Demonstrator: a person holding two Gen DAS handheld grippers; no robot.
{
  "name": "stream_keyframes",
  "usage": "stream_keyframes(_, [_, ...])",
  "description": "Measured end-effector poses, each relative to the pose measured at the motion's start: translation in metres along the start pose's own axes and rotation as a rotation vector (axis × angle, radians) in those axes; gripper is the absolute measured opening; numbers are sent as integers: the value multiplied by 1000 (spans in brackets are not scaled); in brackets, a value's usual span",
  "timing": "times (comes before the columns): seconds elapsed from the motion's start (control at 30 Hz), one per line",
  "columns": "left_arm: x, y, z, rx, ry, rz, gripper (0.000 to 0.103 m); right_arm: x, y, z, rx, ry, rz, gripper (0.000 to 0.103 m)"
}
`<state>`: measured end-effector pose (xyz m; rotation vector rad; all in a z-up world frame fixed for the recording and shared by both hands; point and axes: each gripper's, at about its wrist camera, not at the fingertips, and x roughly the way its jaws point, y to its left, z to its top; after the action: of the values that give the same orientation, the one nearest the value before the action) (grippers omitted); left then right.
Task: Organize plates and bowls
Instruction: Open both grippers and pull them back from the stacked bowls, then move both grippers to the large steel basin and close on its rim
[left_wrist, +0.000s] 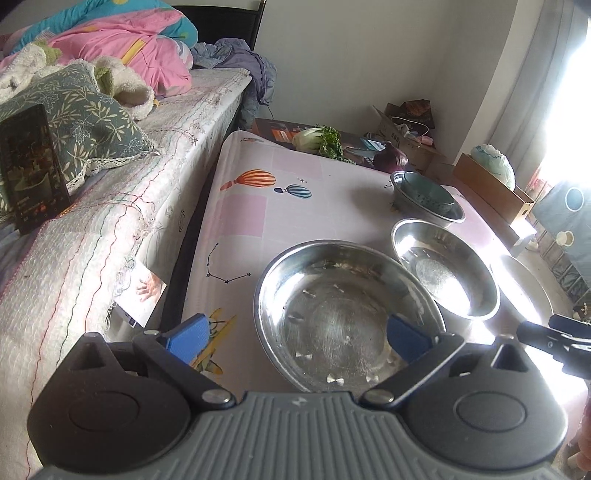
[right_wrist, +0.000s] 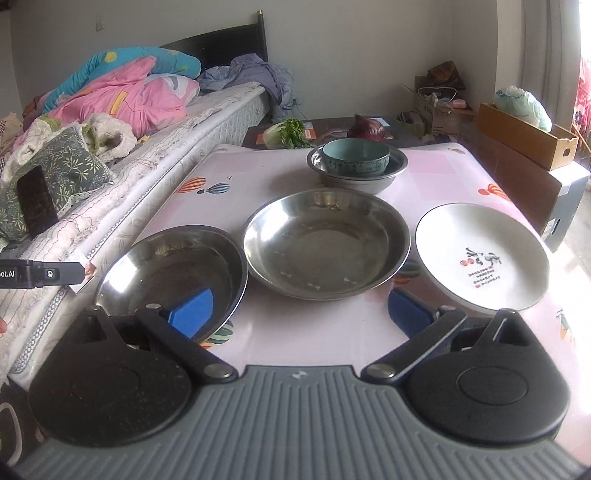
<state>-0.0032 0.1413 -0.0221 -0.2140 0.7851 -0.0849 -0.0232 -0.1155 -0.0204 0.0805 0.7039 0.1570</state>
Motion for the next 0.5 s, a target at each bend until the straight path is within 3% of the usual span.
stream_keyframes(0.27, [12, 12, -15, -23, 24, 4, 103, 42, 0, 2, 143, 74, 158, 100])
stream_keyframes(0.4, [20, 4, -13, 12, 24, 25, 103, 61, 10, 2, 151, 103, 224, 94])
stream_keyframes(0.5, [28, 3, -10, 13, 33, 45, 103, 72, 15, 1, 165, 117, 261, 83])
